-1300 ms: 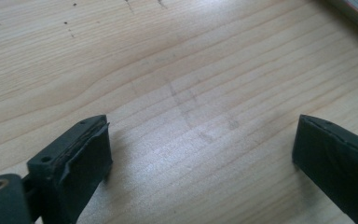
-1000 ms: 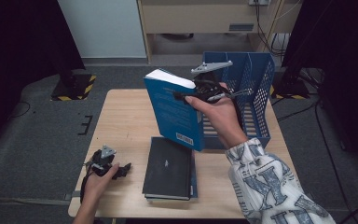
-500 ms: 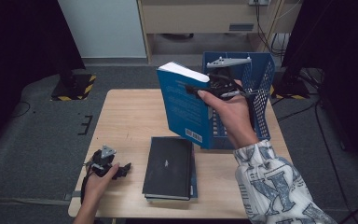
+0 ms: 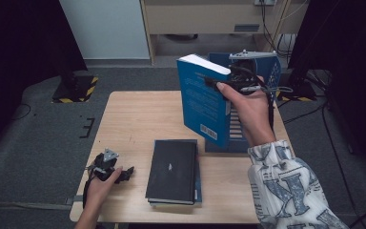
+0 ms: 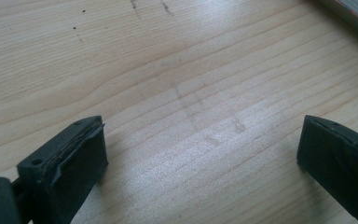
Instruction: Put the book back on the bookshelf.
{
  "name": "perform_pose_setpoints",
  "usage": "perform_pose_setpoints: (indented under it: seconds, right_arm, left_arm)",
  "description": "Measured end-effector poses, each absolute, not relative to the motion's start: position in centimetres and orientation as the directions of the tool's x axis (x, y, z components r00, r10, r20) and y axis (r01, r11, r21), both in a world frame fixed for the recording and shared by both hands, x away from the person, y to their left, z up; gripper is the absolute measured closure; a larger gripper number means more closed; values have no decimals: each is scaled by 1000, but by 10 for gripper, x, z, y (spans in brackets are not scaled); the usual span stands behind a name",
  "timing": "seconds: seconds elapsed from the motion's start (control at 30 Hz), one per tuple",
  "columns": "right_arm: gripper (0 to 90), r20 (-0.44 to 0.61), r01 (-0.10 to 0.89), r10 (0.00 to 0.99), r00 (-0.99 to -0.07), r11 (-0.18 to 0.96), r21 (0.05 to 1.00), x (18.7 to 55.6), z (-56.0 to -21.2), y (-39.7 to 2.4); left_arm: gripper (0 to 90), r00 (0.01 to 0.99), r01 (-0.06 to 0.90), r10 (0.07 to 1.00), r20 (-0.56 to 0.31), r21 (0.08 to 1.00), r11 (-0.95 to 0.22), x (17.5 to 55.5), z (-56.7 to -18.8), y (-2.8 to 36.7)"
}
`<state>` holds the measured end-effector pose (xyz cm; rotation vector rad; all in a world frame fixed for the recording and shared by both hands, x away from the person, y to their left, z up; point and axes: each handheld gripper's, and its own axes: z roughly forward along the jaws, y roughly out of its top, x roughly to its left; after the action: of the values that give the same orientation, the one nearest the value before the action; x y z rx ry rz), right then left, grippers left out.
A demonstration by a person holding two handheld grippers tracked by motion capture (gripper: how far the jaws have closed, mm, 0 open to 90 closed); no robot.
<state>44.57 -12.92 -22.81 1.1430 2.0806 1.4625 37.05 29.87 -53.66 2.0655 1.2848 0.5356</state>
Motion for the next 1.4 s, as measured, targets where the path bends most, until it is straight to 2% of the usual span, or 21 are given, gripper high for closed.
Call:
perform_pose_setpoints:
  seconds: [0.77, 1.13, 1.4]
  right_arm:
    - [609, 159, 436, 886, -436, 53, 898, 446, -224, -186]
    - [608, 184, 457, 923, -338, -9, 889, 468, -250, -185]
    - [608, 186, 450, 936, -300, -33, 892, 484, -261, -178]
  left_arm:
    - [0, 436, 641, 900, 9, 698, -318, 372, -537, 298]
    - [0, 435, 642, 900, 6, 699, -315, 372, -537, 296]
    - [0, 444, 642, 896, 9, 694, -325, 372, -536, 297]
